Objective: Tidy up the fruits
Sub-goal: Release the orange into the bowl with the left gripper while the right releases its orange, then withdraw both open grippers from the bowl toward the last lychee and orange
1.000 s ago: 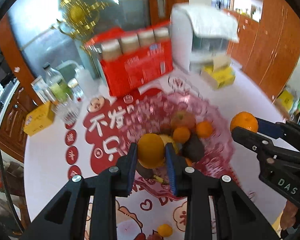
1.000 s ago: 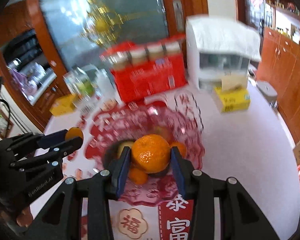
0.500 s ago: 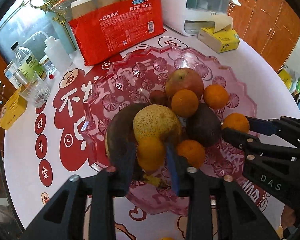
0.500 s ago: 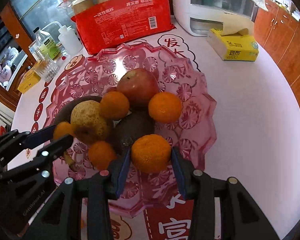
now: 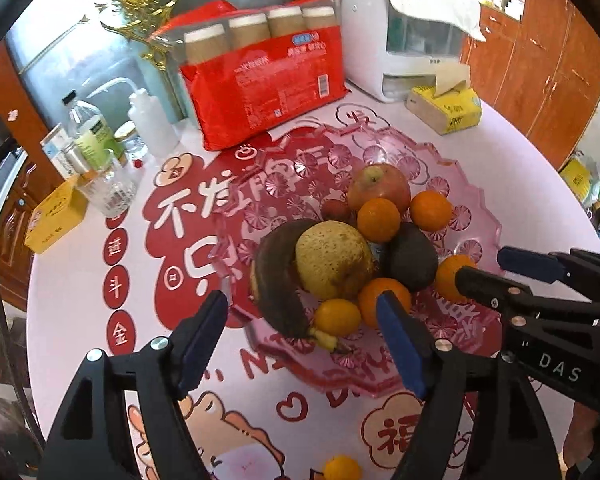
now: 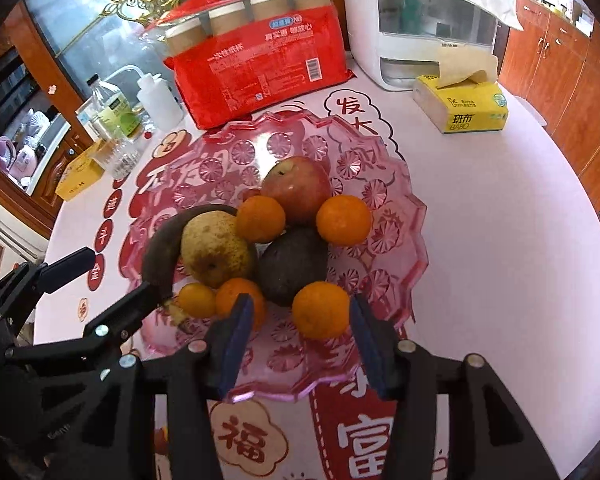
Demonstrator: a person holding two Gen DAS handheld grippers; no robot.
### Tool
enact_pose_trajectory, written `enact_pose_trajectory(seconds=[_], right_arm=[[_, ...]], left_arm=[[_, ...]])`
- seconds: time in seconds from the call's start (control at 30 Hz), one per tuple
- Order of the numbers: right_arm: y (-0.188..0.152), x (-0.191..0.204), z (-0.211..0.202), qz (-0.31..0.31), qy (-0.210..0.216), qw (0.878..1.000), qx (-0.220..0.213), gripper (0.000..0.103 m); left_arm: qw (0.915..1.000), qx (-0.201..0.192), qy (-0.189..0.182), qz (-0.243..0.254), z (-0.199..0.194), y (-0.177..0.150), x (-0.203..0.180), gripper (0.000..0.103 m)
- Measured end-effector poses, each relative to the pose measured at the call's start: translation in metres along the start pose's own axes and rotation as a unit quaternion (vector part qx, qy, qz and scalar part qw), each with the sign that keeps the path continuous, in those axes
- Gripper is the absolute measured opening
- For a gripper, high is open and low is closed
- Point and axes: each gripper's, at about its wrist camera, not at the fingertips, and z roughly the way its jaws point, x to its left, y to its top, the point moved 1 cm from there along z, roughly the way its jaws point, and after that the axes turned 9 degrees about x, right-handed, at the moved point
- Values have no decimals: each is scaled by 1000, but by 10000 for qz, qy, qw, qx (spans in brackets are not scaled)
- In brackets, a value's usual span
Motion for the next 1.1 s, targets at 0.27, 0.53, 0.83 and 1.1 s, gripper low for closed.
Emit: enact_pose_trajectory(seconds=[0.27,0.53,0.83,1.1], right_arm=[[-16,10,-35,-85,105,9995,-285,50],[-35,22,-80,-260,258,9973,-633,50],[-66,37,-114,-512,487,9935,-894,50],[-93,47,-115,-752,597,9919,-835,50]], left_arm=[[9992,-288,126,-238,-47,-15,11,80],[9966,-605,222,-506,-100,-39,19,82],[9932,-823,345,-750,-143,-79,17,86],[9917,-689,388,-1012,-149,-119,17,86]])
